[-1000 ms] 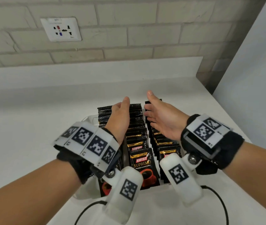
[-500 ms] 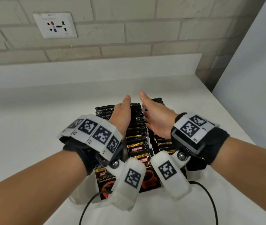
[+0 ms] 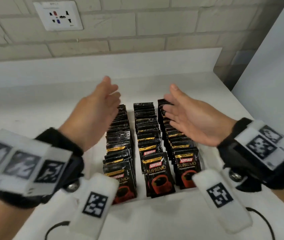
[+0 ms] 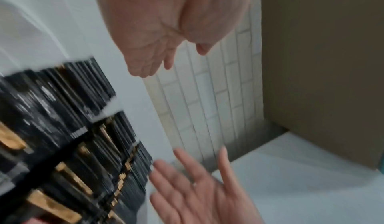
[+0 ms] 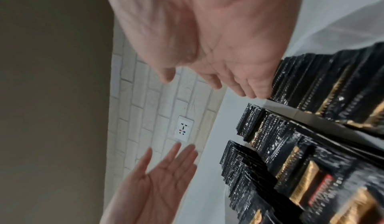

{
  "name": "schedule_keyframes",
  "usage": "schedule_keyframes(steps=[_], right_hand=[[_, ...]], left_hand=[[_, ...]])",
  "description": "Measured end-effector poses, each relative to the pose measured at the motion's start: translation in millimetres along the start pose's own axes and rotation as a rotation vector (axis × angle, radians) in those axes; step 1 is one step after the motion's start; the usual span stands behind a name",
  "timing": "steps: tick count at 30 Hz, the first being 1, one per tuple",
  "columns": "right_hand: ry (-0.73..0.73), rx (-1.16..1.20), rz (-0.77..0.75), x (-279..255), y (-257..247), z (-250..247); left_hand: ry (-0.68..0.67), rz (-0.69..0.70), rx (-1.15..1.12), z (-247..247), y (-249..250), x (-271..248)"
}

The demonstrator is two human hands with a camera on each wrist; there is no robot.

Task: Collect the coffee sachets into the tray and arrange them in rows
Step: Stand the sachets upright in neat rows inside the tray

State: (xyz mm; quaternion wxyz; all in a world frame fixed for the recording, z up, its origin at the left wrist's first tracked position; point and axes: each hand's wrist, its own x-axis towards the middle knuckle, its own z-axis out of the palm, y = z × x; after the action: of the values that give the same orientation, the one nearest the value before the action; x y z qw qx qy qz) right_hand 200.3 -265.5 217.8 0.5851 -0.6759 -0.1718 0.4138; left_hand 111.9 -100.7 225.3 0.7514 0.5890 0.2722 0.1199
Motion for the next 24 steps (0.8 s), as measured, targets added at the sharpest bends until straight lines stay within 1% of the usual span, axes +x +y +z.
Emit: schedule_keyframes(steps=[2,4,6,8,11,15,18,20,22,24], right_hand=[[-0.04,-0.017,0.016,-15,7,-7],[-0.1,-0.019,0.048,-28,19,-11],[-0.166,-0.003,0.09,-38,31,-12],[-0.21,0.025,0.121,-44,42,-12],[-0.219,0.045,0.123,-49,53,-11],[-0.204,0.039,0.108,-55,66,-8],[-0.178,0.04,0.112,-59,77,-9],[-0.16,0.05,0.092,-63,79,-11],[-0.136,0.058,0.057,-68,79,-14],[-0.112,0.068,0.023,-71,79,-17]], left_hand=[[0.089,0.013,-0.034,-25,0,-6],[0.163,-0.037,-0.034,-45,-10,-11],[0.169,-0.112,0.034,-54,-27,-17],[0.138,-0.175,0.091,-54,-43,-21],[0.068,-0.232,0.172,-47,-58,-24],[-0.102,-0.314,0.065,-31,-61,-26],[-0.158,-0.304,0.094,-28,-61,-27],[-0.109,-0.282,0.126,-30,-59,-26],[-0.013,-0.25,0.168,-37,-55,-25],[0.033,-0.165,0.234,-43,-53,-27]])
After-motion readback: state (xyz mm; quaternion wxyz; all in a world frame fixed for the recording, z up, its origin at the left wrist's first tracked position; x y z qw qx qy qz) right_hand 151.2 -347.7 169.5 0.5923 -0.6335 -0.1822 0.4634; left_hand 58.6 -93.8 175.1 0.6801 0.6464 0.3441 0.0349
